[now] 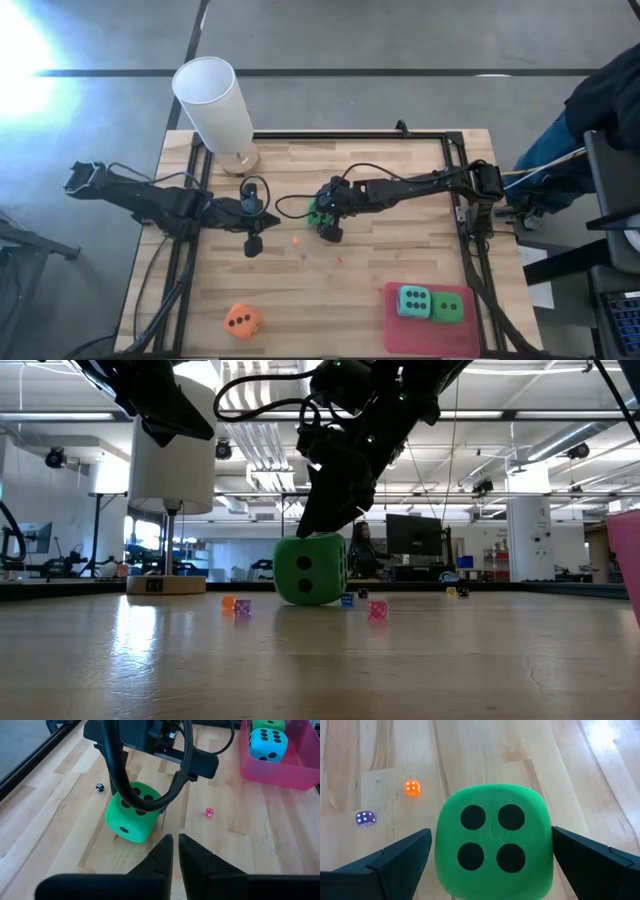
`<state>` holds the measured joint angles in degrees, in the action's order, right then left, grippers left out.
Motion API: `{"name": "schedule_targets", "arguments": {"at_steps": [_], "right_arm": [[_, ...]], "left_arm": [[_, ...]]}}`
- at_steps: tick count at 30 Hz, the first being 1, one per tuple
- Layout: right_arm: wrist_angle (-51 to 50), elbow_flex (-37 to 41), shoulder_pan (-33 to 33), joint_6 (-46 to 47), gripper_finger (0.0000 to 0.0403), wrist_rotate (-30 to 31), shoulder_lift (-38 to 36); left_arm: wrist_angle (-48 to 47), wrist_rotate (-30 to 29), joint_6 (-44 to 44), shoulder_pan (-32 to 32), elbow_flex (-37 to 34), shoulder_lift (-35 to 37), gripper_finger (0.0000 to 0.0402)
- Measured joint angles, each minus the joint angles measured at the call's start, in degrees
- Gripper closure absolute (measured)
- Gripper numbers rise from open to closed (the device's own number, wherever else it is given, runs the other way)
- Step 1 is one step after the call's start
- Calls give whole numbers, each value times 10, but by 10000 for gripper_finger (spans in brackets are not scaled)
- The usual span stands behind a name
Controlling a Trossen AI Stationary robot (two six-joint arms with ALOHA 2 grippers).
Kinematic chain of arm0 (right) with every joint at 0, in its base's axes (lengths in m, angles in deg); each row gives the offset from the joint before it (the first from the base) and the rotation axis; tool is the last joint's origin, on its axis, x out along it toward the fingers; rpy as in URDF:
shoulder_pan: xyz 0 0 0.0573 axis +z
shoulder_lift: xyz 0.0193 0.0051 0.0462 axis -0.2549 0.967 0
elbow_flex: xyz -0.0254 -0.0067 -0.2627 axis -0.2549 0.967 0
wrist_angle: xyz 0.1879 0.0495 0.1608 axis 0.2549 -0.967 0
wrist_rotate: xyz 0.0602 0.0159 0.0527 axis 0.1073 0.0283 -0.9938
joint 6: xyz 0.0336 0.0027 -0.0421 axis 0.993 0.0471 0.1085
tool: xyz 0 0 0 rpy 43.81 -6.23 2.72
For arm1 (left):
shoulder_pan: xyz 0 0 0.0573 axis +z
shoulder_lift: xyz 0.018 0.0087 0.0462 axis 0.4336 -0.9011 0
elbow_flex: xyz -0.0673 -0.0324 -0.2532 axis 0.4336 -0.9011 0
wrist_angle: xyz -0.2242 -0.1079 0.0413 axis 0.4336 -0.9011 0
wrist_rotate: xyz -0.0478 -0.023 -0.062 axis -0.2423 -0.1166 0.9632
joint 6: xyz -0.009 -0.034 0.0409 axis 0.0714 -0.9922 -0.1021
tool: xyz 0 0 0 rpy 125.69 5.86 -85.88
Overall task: Pick & Place Dice
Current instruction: Put the large green die into the bin
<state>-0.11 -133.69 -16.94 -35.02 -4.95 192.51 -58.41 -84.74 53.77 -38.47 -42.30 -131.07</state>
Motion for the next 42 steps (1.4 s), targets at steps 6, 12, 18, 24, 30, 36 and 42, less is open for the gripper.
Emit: {"name": "schedule_targets", "arguments": {"at_steps": [6,12,18,24,30,36,42], "right_arm": [[-3,-4,0,0,3,0,0],[-16,-17,0,0,3,0,-1],[-24,-20,0,-3,3,-11,-1],[-31,-16,-8,-19,3,-11,-1],[-35,-16,-15,-22,3,-11,-1],[-41,-14,-16,-32,3,-13,-1],[-39,-8,-17,-36,3,-12,-1]], "left_arm": [[0,0,0,0,0,0,366],[0,0,0,0,0,0,366],[0,0,0,0,0,0,366],[0,0,0,0,0,0,366],[0,0,0,0,0,0,366],[0,0,0,0,0,0,366],[0,0,0,0,0,0,366]]}}
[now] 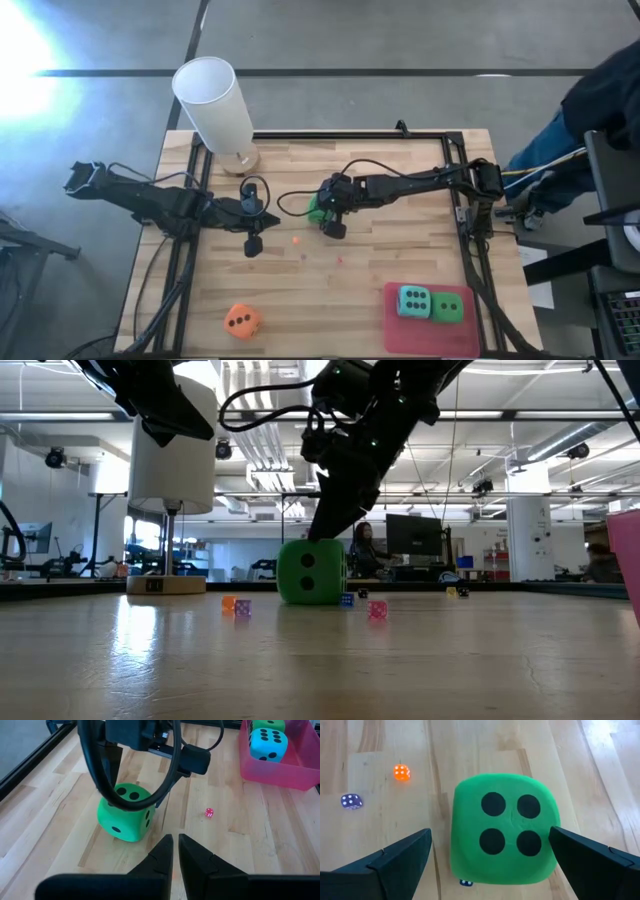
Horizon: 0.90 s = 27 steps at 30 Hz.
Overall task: Pick & Place Dice
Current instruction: Put the large green die into the bin
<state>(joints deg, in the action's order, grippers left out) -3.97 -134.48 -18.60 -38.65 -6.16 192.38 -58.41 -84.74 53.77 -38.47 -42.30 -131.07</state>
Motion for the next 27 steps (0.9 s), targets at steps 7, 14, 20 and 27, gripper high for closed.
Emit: {"name": "schedule_targets", "arguments": {"at_steps": [7,14,20,27], "right_arm": [[1,1,0,-1,3,0,0],[2,2,0,0,3,-1,0],[8,4,-2,0,3,-3,0],[25,9,-3,-13,3,-3,0]], "left_arm": [[0,0,0,0,0,0,366],[0,0,0,0,0,0,366],[0,0,0,0,0,0,366],[0,0,0,0,0,0,366]]}}
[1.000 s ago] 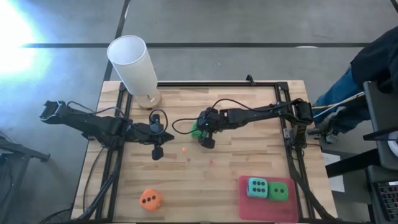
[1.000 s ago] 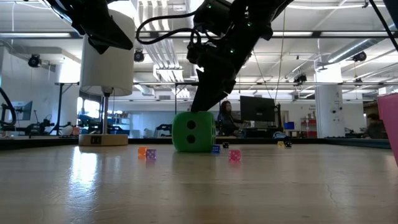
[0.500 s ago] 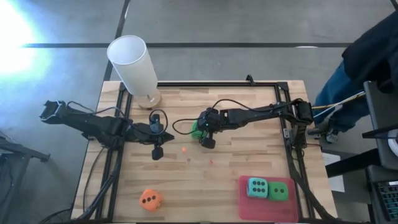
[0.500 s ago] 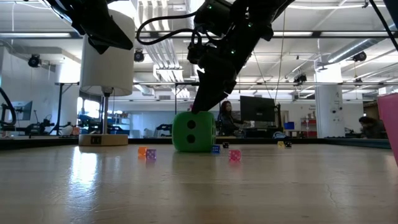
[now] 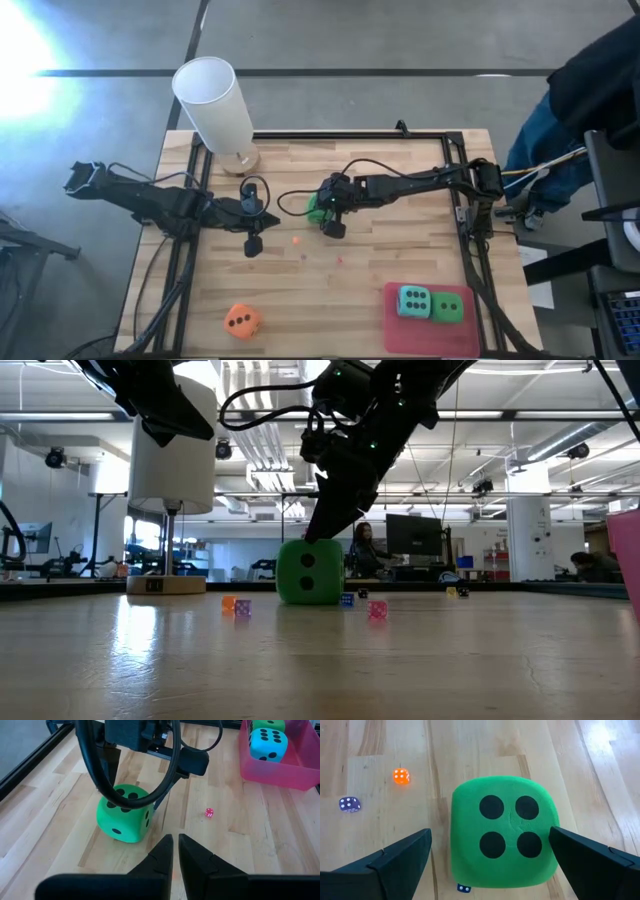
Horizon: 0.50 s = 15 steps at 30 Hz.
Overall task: Pick & Place Dice
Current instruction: Put the large green die into the bin
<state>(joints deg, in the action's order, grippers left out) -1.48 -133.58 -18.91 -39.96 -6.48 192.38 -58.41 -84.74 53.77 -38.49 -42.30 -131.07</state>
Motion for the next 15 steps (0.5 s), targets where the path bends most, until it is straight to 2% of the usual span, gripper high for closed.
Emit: {"name": "schedule_targets", "arguments": {"at_steps": [15], "right_arm": [[-13,-14,-1,-17,3,4,0]], "left_arm": [[0,0,0,0,0,0,366]]}}
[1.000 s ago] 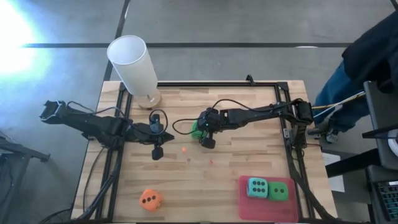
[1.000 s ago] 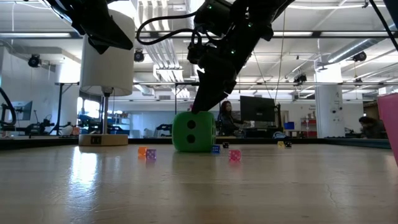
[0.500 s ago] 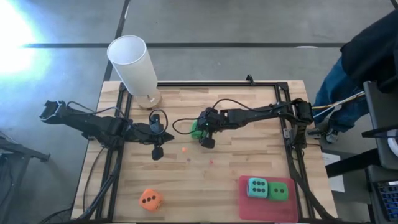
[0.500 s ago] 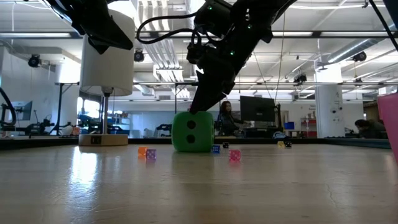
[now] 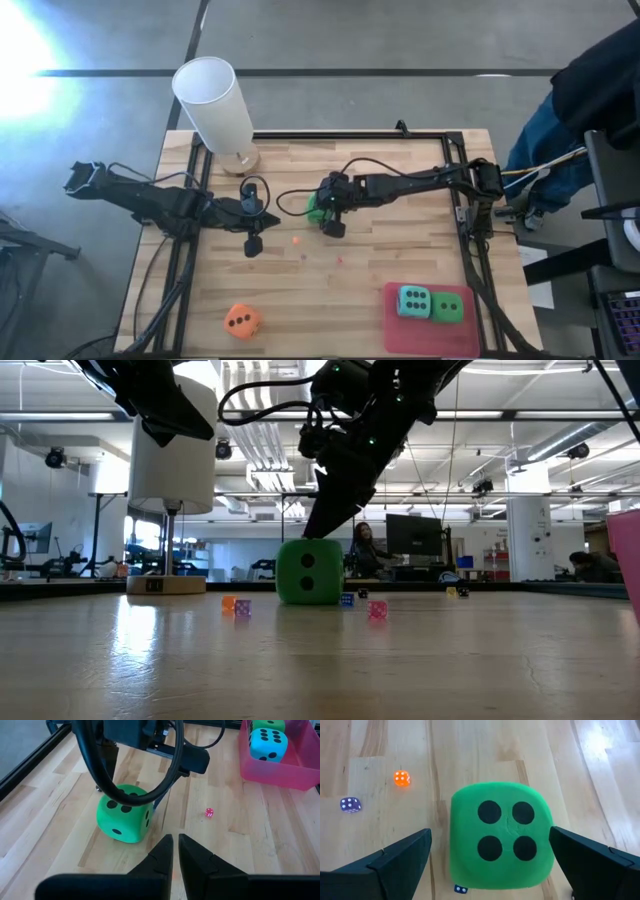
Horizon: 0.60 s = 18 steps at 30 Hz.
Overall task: Pick & Place Dice
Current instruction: Put the large green die into the bin
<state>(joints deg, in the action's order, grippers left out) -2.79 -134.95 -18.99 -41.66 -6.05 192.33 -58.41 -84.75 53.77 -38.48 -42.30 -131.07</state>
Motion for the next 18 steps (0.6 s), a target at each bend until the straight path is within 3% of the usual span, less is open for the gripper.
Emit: {"name": "schedule_targets", "arguments": {"at_steps": [18], "right_arm": [[-1,7,-13,-12,3,0,0]], "left_arm": [[0,0,0,0,0,0,366]]}}
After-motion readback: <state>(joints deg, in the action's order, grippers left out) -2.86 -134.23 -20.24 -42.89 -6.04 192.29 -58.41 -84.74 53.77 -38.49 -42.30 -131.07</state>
